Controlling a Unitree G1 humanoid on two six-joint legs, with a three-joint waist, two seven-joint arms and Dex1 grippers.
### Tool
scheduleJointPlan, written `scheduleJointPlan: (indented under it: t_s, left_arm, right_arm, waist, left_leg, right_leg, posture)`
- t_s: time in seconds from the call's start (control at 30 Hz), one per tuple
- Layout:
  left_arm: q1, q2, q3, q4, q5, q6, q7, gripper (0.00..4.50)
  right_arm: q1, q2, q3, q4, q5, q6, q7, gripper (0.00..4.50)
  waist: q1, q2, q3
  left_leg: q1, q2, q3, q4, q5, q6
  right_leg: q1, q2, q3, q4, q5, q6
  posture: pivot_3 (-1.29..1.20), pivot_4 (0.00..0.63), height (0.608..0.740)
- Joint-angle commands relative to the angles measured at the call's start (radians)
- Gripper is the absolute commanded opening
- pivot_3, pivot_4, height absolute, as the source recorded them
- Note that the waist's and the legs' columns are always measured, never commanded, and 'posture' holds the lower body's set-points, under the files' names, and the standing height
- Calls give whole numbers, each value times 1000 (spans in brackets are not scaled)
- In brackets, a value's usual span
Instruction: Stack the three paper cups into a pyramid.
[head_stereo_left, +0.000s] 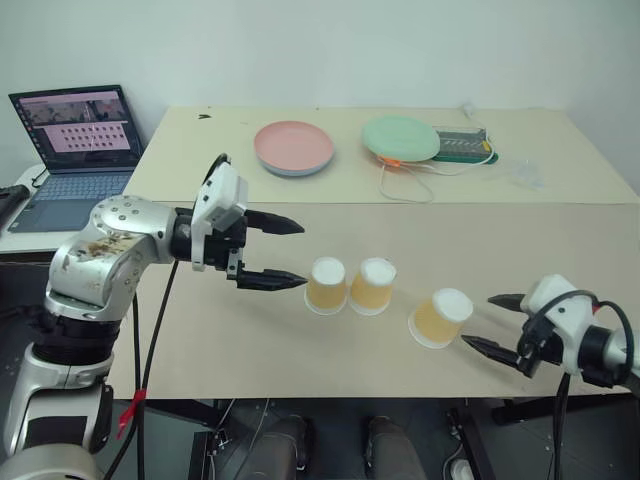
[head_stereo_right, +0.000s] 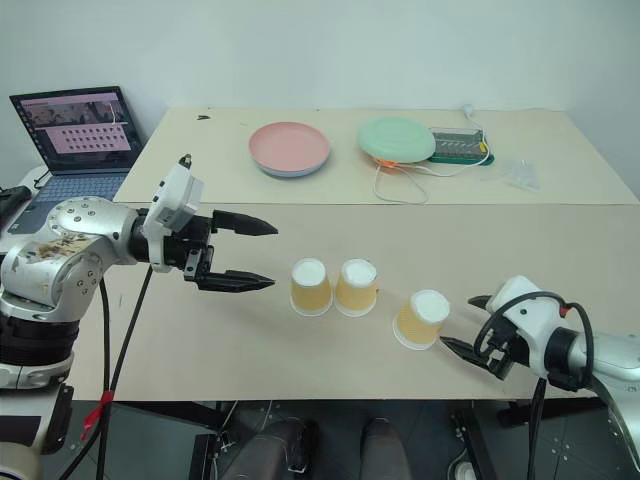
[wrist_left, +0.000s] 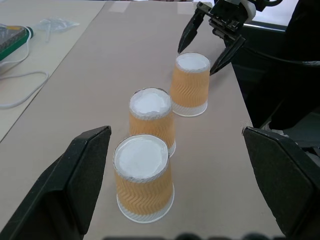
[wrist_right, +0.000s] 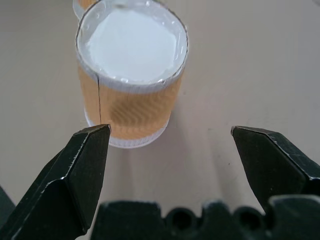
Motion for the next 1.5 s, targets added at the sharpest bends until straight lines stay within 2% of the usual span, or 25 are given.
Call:
scheduleJointPlan:
  t_s: [0.03,0.43,0.73,1.2,1.3,1.4,1.5]
  left_arm:
    - [-10,7,12,-8,1,-23,9,4480]
    - [-11,4,15,-11,-1,-26,28,4480]
    - [-7,3,18,-24,-6,-22,45,4480]
    - [49,9,3,-21,24,-71,47,4480]
    - [51,4,6,-24,24,-69,52,4500]
    - [48,3,5,-22,23,-70,56,4500]
    - [60,3,4,-22,29,-82,59,4500]
  right_arm:
    - [-32,1,-2,-16,14,-2,-2,4500]
    - [-109,9,56,-24,55,23,12,4500]
    - [-187,35,147,7,62,19,-1,4500]
    - [-255,80,172,80,71,14,-11,4500]
    - [-257,82,169,84,74,13,-10,3834]
    - [-266,83,167,88,75,15,-13,2739]
    - [-303,91,154,72,110,25,-9,2627]
  waist:
    - [-1,0,0]
    - [-3,0,0]
    - [-3,0,0]
    - [-3,0,0]
    - [-3,0,0]
    - [-3,0,0]
    - [-6,0,0]
  left_leg:
    - [0,0,0,0,0,0]
    - [0,0,0,0,0,0]
    - [0,1,0,0,0,0]
    - [0,0,0,0,0,0]
    - [0,0,0,0,0,0]
    - [0,0,0,0,0,0]
    - [0,0,0,0,0,0]
  right_leg:
    - [0,0,0,0,0,0]
    - [0,1,0,0,0,0]
    - [-1,1,0,0,0,0]
    - [-1,1,0,0,3,-5]
    - [-1,1,0,0,3,-5]
    - [-1,1,0,0,3,-5]
    - [-1,1,0,0,3,-5]
  posture:
    - [0,150,729]
    - [0,150,729]
    - [0,150,729]
    - [0,150,729]
    - [0,150,729]
    - [0,150,729]
    - [0,150,729]
